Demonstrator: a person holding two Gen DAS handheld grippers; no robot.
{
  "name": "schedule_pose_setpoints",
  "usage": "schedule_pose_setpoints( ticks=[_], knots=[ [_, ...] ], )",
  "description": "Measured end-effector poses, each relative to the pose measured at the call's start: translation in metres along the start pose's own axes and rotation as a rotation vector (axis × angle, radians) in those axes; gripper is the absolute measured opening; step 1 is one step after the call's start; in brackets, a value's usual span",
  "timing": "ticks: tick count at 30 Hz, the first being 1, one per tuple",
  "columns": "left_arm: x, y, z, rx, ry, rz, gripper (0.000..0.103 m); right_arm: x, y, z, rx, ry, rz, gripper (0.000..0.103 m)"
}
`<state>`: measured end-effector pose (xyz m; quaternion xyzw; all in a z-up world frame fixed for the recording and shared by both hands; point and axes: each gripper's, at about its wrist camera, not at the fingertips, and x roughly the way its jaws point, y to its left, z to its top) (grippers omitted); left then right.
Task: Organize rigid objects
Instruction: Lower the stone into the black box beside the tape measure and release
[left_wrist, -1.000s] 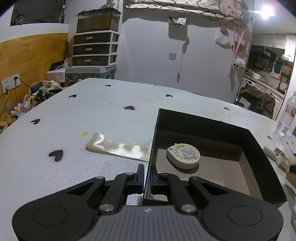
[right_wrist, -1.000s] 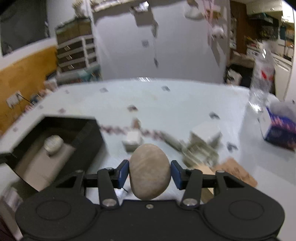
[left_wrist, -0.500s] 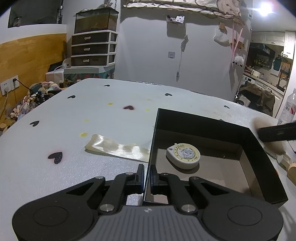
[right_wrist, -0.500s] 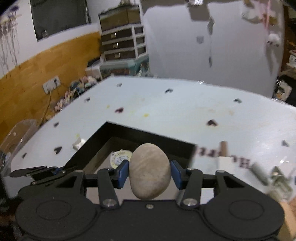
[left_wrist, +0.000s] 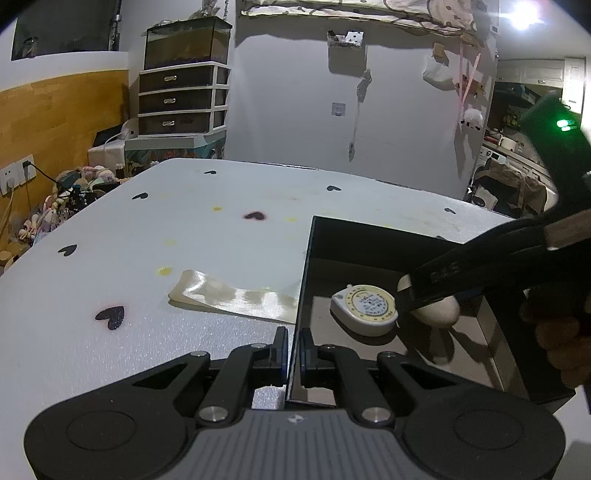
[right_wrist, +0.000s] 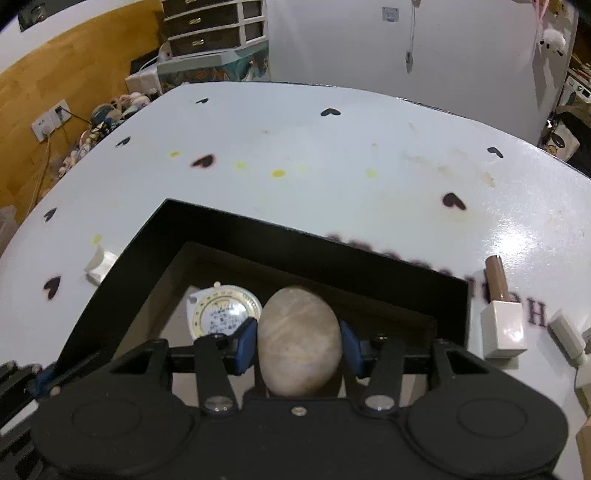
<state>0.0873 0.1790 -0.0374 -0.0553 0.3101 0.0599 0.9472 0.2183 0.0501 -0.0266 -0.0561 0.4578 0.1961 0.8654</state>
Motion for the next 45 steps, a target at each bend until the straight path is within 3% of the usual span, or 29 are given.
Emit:
schedule_pose_setpoints(
  ticks=[9,17,28,31,37,45],
  knots=[
    [-0.001,0.002,-0.001,-0.004,-0.004,-0.009,0.005,0.003,0.014,0.003,-0.016,0.003,0.015,0.050],
    [-0.001,0.004,-0.001,-0.012,-0.006,-0.030,0.006,0.003,-0.002,-0.001,-0.008,0.015,-0.046,0.050],
    [0.001,0.006,0.002,-0.014,-0.002,-0.031,0.005,0.008,0.008,-0.001,-0.013,0.018,-0.001,0.051],
    [0.002,0.006,0.002,-0.022,0.000,-0.029,0.004,-0.005,0.007,0.000,-0.034,-0.033,-0.012,0.061],
    [0.002,0.005,0.003,-0.013,0.010,-0.022,0.004,-0.030,0.000,0.000,-0.047,-0.077,0.003,0.063],
    [0.001,-0.003,0.006,0.037,0.026,0.006,0.004,-0.078,-0.027,-0.019,-0.069,-0.161,0.037,0.080]
  ],
)
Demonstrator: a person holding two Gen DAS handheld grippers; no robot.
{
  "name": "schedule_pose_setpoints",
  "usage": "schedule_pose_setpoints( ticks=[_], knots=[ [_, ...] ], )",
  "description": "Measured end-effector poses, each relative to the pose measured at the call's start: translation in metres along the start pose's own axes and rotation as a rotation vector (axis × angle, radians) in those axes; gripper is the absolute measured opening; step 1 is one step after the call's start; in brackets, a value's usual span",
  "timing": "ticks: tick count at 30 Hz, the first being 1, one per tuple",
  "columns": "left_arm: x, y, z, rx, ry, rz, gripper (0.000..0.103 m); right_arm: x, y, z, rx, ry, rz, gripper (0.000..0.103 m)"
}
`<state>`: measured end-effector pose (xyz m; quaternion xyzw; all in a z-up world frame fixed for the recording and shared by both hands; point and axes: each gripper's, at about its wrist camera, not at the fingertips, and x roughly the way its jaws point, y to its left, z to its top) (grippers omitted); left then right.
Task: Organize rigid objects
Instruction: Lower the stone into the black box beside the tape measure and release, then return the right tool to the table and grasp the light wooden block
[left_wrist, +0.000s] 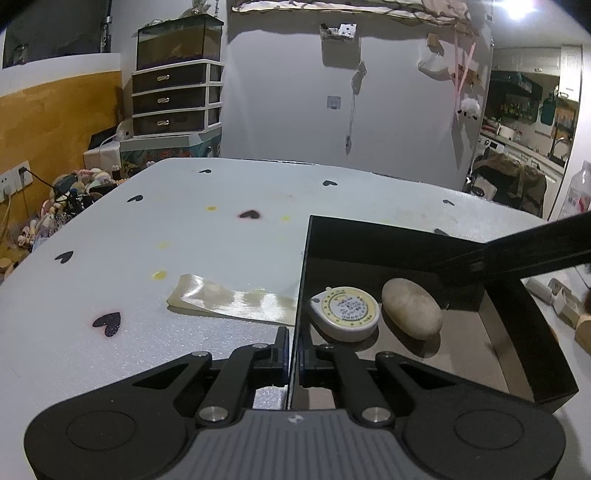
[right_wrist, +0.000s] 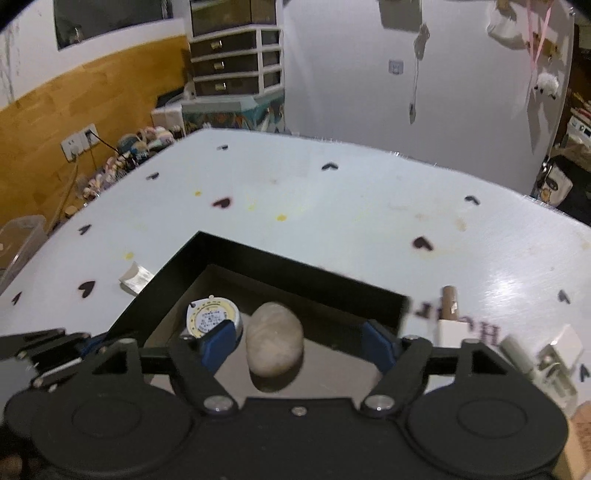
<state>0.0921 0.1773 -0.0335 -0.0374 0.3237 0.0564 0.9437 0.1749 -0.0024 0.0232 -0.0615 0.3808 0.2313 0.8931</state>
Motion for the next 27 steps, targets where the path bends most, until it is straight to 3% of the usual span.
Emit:
schedule_pose_setpoints(
  ticks=[5,11,21,24,27],
  knots=[
    [-0.001,-0.003,0.000,0.019,0.002,0.012,0.003,-0.038,-0.030,-0.015,0.002,-0.068,-0.009,0.097],
    [-0.002,-0.008,-0.001,0.041,-0.004,0.030,0.004,-0.071,-0.080,-0.045,0.036,-0.113,-0.113,0.099],
    [-0.003,-0.007,-0.004,0.024,-0.014,0.027,0.004,-0.093,-0.182,-0.110,0.278,-0.085,-0.306,0.098],
    [-0.004,-0.006,-0.004,0.021,-0.017,0.025,0.004,-0.092,-0.201,-0.127,0.341,-0.075,-0.310,0.094],
    [-0.004,-0.006,-0.005,0.018,-0.020,0.024,0.004,-0.090,-0.208,-0.139,0.372,-0.070,-0.283,0.081]
  ],
)
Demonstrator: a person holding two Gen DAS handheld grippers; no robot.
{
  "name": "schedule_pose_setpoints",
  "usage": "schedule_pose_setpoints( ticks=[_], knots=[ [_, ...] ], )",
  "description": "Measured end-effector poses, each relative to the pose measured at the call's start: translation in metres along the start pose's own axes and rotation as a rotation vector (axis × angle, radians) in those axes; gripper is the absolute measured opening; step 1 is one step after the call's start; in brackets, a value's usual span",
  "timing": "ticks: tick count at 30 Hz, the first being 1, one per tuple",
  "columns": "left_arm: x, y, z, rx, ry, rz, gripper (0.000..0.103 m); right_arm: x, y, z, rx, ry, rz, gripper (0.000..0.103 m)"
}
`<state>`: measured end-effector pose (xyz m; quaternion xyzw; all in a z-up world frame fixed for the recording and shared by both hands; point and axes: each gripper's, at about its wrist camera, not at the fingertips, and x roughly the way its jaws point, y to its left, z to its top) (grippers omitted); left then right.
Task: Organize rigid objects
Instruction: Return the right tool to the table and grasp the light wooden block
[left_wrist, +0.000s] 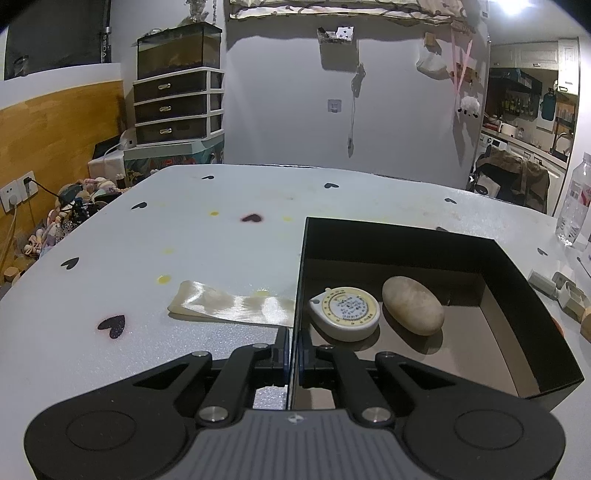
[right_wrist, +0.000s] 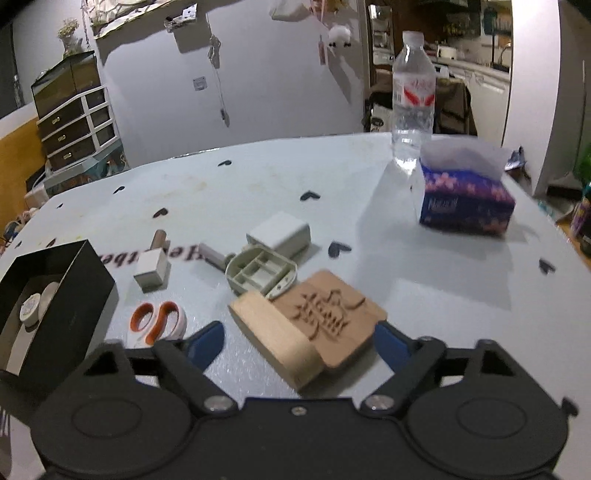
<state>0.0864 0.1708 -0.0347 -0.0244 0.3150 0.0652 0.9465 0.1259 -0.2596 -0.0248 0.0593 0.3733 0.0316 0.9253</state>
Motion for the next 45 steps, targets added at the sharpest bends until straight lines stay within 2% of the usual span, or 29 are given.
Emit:
schedule_pose_setpoints(
  ticks=[3,6,10,15,22,27,35,37,40,45],
  knots=[
    [0.000,0.001,-0.001,-0.007,-0.001,-0.002,0.004,0.003,0.006,-0.006,-0.015,-0.023,0.036,0.077],
    [0.000,0.002,0.000,-0.016,-0.003,-0.006,0.004,0.005,0.019,-0.005,-0.077,-0.066,0.036,0.071],
    [0.000,0.004,-0.001,-0.025,-0.004,-0.011,0.004,0.007,0.033,-0.004,-0.130,-0.051,0.081,0.061],
    [0.000,0.005,-0.001,-0.033,-0.007,-0.014,0.004,0.005,0.045,-0.010,-0.182,-0.049,0.091,0.062],
    [0.000,0.006,-0.001,-0.034,-0.008,-0.015,0.003,0.018,0.039,-0.007,-0.178,-0.046,0.018,0.064],
    [0.000,0.005,-0.001,-0.034,-0.008,-0.015,0.003,0.008,0.049,-0.016,-0.219,-0.031,0.105,0.064],
    [0.000,0.005,-0.001,-0.035,-0.009,-0.016,0.003,0.006,0.064,-0.022,-0.256,-0.031,0.166,0.064],
    [0.000,0.005,-0.001,-0.036,-0.008,-0.016,0.003,0.011,0.070,-0.018,-0.259,-0.033,0.170,0.060],
    [0.000,0.005,-0.001,-0.036,-0.007,-0.016,0.003,0.020,0.077,-0.013,-0.262,-0.022,0.146,0.046],
    [0.000,0.005,0.000,-0.037,-0.007,-0.017,0.003,0.031,0.084,-0.003,-0.217,0.028,0.101,0.050]
  ],
)
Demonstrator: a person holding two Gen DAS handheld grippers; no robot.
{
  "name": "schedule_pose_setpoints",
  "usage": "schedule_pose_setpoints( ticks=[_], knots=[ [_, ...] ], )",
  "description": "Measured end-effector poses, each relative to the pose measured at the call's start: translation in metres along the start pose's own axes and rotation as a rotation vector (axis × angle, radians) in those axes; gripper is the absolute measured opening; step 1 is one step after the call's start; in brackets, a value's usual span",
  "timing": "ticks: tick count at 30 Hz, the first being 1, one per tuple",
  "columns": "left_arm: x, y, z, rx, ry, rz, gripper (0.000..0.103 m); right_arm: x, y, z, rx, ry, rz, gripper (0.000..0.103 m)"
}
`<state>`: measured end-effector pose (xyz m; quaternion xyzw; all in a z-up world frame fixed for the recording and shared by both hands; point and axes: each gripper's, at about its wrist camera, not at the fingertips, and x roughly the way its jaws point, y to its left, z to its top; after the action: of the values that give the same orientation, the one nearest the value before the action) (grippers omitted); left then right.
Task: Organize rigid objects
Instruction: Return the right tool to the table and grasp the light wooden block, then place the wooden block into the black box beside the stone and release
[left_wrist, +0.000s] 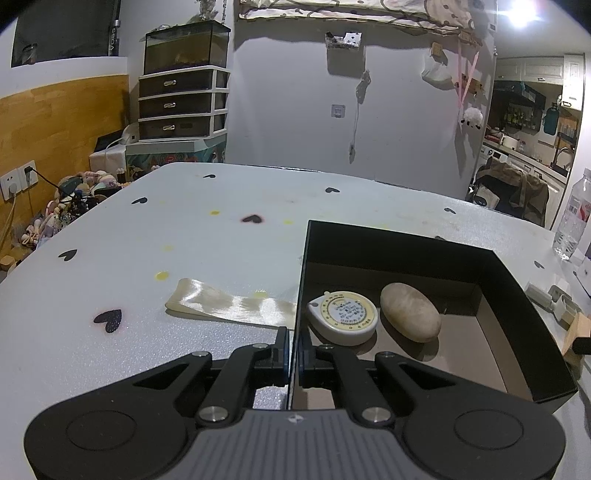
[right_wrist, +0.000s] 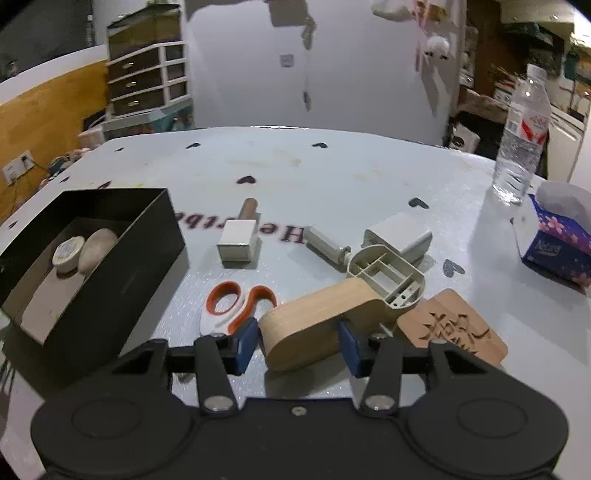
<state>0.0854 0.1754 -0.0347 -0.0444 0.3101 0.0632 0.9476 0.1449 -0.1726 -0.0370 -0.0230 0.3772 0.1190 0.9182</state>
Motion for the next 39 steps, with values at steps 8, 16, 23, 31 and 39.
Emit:
schedule_pose_setpoints(
  ticks=[8,16,23,31,39],
  knots=[
    [0.000,0.000,0.000,-0.003,-0.002,-0.004,0.003,0.025,-0.030,0.012,0.384,0.124,0.063,0.064],
    [0.002,-0.001,0.001,-0.007,-0.004,-0.010,0.003,0.038,-0.046,0.019,0.612,0.181,0.083,0.073],
    [0.002,-0.001,0.001,-0.005,-0.003,-0.009,0.003,0.046,-0.040,0.031,0.552,0.183,0.002,0.054],
    [0.003,-0.003,0.003,-0.007,-0.004,-0.013,0.003,0.037,-0.027,0.034,0.380,0.159,0.015,0.025],
    [0.005,-0.002,0.005,-0.006,-0.003,-0.022,0.003,0.005,-0.002,0.052,0.320,0.060,0.132,0.024]
  ],
)
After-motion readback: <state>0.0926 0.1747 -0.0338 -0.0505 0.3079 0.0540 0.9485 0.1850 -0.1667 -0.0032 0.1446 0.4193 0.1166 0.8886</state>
